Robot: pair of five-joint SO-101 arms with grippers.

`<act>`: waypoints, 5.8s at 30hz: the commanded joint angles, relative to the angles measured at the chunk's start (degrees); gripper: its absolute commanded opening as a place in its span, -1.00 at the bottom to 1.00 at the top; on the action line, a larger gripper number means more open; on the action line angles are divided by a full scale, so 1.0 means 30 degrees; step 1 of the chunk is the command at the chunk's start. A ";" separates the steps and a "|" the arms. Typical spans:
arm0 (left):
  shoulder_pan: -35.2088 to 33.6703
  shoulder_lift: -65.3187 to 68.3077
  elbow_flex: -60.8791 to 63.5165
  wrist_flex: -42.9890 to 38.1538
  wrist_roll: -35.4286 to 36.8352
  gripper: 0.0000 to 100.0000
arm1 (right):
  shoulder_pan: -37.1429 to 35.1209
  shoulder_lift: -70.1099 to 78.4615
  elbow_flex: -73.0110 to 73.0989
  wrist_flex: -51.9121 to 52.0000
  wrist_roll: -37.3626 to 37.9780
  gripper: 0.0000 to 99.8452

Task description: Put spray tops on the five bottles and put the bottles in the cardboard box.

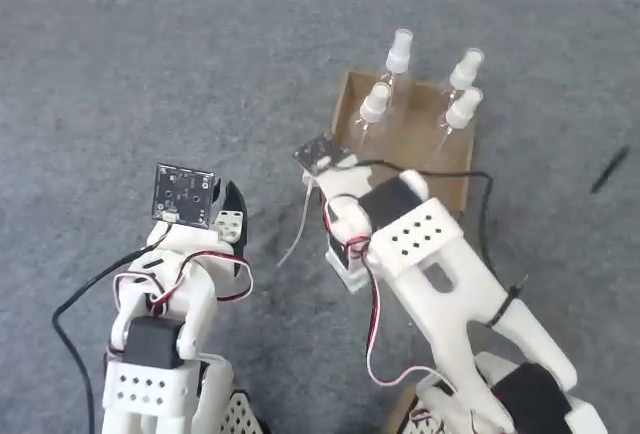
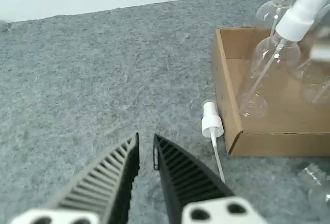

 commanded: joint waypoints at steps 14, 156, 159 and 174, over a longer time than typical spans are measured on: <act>-0.0088 -0.0410 -0.0132 -0.0557 0.0264 -0.93 | -0.0103 -0.0894 0.7033 -0.6960 -0.0117 -0.35; 0.0117 1.0198 -0.8484 0.1084 -0.1993 -0.92 | 2.2051 0.3092 0.3458 -0.6403 1.1897 -0.40; 0.0381 1.2747 -1.0125 0.0996 -0.2022 -0.86 | 2.1993 0.3092 0.3429 -0.6432 1.1985 -0.40; 0.0615 2.6168 -1.7451 -0.0176 -0.1963 -0.51 | 2.1201 0.3092 0.3429 -0.6432 1.1897 -0.40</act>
